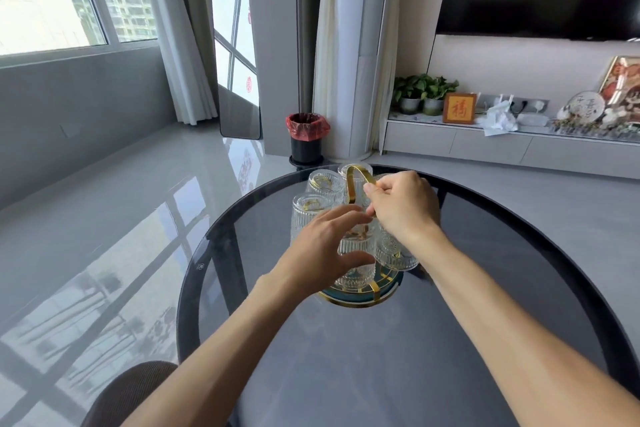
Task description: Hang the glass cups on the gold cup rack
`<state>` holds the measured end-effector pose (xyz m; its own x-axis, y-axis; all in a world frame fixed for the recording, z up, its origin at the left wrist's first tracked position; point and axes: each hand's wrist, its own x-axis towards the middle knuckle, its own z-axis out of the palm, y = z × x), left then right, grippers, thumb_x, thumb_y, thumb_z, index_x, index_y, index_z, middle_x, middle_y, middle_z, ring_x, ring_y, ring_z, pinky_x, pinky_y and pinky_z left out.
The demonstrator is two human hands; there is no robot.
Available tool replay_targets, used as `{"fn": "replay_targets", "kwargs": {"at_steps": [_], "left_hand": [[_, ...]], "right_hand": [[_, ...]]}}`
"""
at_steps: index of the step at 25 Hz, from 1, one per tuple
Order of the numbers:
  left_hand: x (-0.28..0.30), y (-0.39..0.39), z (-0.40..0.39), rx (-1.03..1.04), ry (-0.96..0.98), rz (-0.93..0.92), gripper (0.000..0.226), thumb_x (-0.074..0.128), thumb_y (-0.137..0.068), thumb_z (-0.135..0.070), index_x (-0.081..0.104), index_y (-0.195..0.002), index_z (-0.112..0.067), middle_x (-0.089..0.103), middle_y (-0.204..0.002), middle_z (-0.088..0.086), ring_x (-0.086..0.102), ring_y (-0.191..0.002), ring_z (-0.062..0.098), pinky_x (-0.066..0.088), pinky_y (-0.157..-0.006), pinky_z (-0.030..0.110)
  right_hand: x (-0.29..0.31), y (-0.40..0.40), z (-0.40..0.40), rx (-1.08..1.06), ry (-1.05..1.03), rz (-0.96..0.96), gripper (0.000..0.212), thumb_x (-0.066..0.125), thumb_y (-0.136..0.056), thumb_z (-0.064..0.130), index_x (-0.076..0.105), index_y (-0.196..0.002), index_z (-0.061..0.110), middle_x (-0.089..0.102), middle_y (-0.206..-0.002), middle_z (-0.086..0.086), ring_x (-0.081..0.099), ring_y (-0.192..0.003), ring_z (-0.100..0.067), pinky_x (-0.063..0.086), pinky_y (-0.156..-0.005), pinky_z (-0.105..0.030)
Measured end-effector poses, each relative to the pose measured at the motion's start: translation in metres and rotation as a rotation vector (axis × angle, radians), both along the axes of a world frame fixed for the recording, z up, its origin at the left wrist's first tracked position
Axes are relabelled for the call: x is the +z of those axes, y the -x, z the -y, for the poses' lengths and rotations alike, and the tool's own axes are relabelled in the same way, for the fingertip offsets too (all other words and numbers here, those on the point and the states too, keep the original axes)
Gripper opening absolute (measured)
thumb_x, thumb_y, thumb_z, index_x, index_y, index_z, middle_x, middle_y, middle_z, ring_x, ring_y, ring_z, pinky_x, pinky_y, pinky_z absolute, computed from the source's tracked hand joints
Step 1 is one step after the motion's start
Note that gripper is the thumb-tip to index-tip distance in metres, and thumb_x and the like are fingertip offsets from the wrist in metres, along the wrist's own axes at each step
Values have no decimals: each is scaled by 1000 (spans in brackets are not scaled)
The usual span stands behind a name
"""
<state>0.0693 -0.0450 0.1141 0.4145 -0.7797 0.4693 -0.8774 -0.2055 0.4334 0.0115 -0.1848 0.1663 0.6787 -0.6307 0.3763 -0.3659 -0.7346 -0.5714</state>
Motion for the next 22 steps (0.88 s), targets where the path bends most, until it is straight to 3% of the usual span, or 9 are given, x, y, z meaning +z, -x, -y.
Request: {"fn": "replay_targets", "kwargs": {"at_steps": [5,11,15,18,20,21,22], "left_hand": [[1,17,41,-109,-31,31,54,77,-84,-35,58,-132,-20,57,-140,-1,50,-127,17,43,-105,34],[-5,20,51,-121,-2,-23,45,72,-88,-31,58,-129,-21,60,-133,-4,51,-121,13,43,-100,30],[-5,17,47,-98,-9,-10,40,67,-86,-31,59,-124,-21,63,-124,-3,50,-116,13,43,-97,31],[-6,16,41,-75,4,-5,41,64,-88,-30,57,-127,-22,60,-129,-2,46,-122,13,42,-100,32],[-8,20,39,-63,-22,7,43,63,-91,-31,54,-132,-22,56,-139,-1,43,-131,15,40,-107,36],[-7,25,39,-62,-32,6,45,63,-92,-31,53,-135,-22,52,-144,-1,40,-135,15,39,-111,40],[-5,29,37,-50,-25,-14,48,65,-91,-32,52,-137,-23,49,-148,-3,39,-138,15,38,-112,43]], "right_hand": [[2,37,35,-117,-87,11,42,60,-90,34,72,-53,17,66,-51,11,60,-55,-7,42,-51,-23],[7,44,48,-2,-245,14,38,59,-93,30,73,-61,15,74,-62,4,69,-63,-17,58,-67,-35],[5,39,41,9,-357,30,36,59,-95,24,72,-66,7,73,-59,-1,68,-48,-14,57,-51,-30],[5,42,38,31,-435,62,36,57,-97,21,71,-68,5,74,-63,-6,68,-47,-17,61,-55,-34],[7,45,35,69,-460,58,24,58,-96,20,73,-86,3,76,-75,-8,70,-54,-18,63,-60,-39],[8,47,33,71,-416,57,21,60,-94,20,71,-104,6,76,-84,-5,71,-61,-20,63,-62,-41],[11,55,34,47,-340,88,32,62,-90,24,63,-120,13,75,-94,-1,73,-70,-21,62,-66,-44]]}}
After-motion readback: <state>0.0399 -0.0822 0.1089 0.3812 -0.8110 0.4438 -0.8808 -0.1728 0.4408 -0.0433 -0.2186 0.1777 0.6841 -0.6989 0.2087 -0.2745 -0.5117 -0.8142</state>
